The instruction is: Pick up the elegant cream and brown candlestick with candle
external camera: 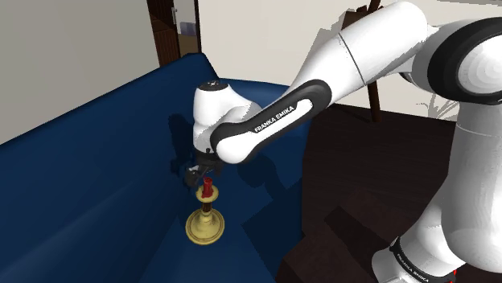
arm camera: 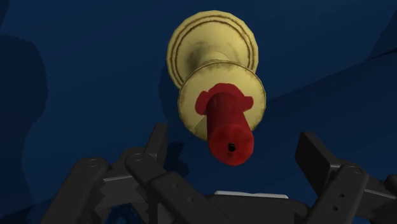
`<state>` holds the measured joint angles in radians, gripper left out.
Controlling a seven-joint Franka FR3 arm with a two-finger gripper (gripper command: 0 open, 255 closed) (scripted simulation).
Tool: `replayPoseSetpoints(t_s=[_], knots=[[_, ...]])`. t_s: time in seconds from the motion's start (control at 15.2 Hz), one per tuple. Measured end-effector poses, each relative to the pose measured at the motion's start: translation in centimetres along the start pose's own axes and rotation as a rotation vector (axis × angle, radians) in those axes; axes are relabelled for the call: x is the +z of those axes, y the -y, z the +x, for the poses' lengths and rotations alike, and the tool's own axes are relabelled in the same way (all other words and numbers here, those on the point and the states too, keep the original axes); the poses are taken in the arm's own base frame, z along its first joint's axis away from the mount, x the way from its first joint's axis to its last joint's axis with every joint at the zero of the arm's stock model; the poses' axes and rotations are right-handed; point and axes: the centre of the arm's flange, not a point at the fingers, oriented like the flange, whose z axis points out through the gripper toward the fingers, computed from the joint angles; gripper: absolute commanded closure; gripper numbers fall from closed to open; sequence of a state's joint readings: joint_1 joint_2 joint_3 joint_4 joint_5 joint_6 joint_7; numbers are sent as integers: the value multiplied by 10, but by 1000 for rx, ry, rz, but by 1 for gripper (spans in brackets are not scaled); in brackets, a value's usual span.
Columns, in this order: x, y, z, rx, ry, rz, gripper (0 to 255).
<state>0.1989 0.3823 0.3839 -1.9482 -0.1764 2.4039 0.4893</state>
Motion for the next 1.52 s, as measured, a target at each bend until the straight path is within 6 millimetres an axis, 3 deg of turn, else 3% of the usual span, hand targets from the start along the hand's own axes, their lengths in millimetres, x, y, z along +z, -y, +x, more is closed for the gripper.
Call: replayPoseSetpoints(t_s=[0.13,0.2,0.92,1.52], knots=[[10,-1,-1,0,0,0,0],[12,-2,0,0,0,0,255],[11,-3,0,0,0,0,255],[-33,1,5,0,0,0,255]])
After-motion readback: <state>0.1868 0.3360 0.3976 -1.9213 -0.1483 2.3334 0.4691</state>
